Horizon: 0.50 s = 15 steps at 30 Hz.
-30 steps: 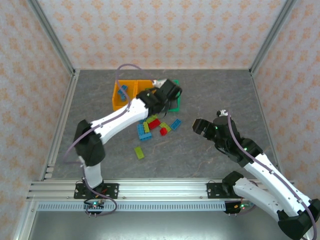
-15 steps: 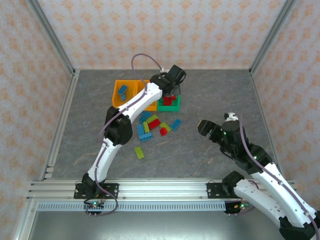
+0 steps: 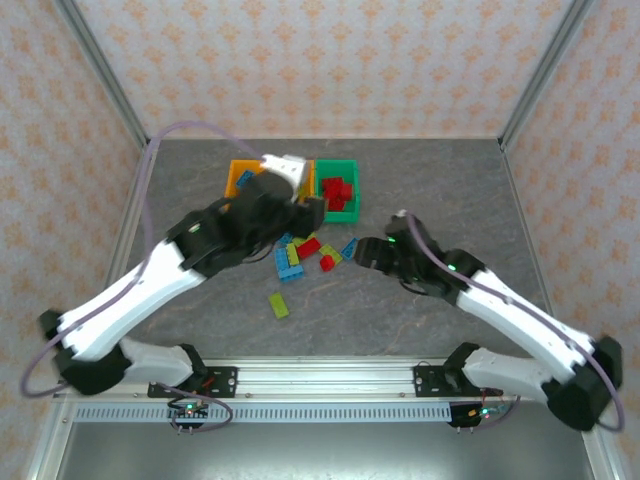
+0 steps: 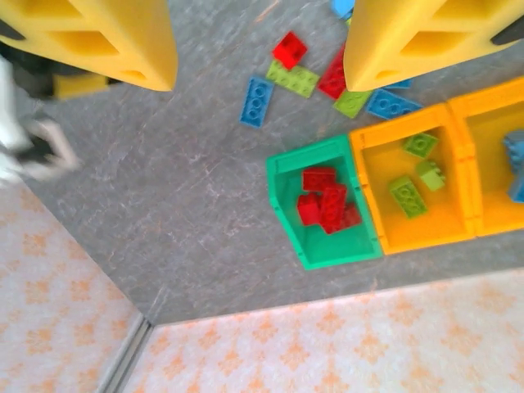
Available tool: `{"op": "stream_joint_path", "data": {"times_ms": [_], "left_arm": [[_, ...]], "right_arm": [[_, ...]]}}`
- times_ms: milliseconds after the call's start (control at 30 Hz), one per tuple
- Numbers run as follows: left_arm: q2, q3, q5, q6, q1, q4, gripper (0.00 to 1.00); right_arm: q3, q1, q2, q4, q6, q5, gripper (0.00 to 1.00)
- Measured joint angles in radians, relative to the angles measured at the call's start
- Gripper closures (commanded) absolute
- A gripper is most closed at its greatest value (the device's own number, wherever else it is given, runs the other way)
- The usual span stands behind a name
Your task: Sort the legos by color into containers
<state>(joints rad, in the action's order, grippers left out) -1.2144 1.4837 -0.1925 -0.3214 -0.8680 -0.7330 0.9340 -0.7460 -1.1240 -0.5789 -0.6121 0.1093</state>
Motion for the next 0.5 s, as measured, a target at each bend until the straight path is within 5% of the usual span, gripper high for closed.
{"op": "stream_joint_path", "data": {"times_ms": [233, 367, 500], "left_arm": [[0.339, -0.457, -0.014, 0.309, 0.018, 0.073, 0.39], [0.336, -0.556, -0.026, 0.438, 0.018, 0.079, 0.38], [0.301, -0.555, -0.025, 0.507, 0.018, 0.088, 0.38]], "right_arm": [[0.214, -0.044, -0.444, 0.010, 0.105, 0.002, 0.27], [0.327, -0.050, -0.628, 0.001, 0.146, 0.010, 0.30], [0.426, -0.056, -0.772, -0.002, 0.164, 0.020, 0.42]]}}
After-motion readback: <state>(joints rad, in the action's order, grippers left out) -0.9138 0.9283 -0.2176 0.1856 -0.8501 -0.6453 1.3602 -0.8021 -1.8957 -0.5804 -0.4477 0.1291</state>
